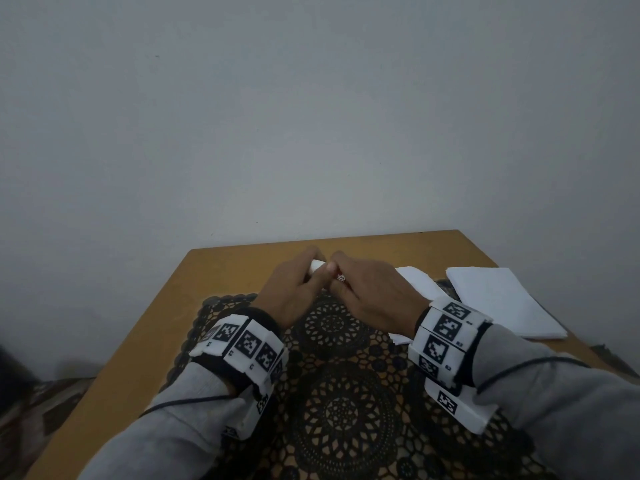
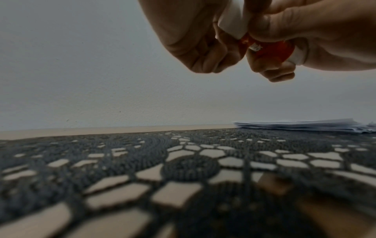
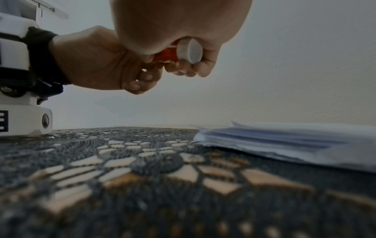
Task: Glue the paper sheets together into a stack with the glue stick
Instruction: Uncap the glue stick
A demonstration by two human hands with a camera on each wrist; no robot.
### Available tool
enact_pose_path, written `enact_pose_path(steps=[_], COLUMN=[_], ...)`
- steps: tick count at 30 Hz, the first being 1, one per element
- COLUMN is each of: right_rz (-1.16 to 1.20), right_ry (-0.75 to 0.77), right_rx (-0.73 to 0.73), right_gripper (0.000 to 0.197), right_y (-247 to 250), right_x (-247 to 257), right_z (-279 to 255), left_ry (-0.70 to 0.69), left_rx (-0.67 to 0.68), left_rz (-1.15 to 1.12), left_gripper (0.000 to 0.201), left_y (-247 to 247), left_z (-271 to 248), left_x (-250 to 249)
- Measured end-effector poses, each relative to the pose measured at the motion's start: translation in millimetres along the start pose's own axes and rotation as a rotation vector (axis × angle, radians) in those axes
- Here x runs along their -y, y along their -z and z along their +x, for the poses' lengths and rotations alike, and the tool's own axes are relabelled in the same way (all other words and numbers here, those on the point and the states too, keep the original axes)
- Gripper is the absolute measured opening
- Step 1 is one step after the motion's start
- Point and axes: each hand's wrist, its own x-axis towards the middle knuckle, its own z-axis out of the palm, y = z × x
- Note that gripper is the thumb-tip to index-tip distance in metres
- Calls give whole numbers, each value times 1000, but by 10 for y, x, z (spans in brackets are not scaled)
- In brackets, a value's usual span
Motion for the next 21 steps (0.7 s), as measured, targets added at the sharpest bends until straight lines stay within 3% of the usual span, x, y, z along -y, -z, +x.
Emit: enact_pose_path(steps=[4, 7, 11, 17, 21], right_rz=[1, -54, -87, 28, 134], right_ry=[5, 10, 5, 13, -10], right_rx=[-11, -55, -42, 65, 32], right_gripper=[48, 58, 47, 22, 17], right_y=[-14, -38, -25, -10, 5], right_x=[-25, -54, -43, 21, 65], right_z=[-8, -12, -13, -18, -12], left_ry=[-70, -34, 58, 44, -29], left_rx=[-43, 8, 62, 105, 2], left_rz=[6, -3, -28, 73, 57], left_gripper=[35, 38, 44, 44, 57], left_y=[8, -12, -20, -21, -27], left_z=[3, 5, 18, 30, 28], left_x=[37, 40, 47, 105, 78])
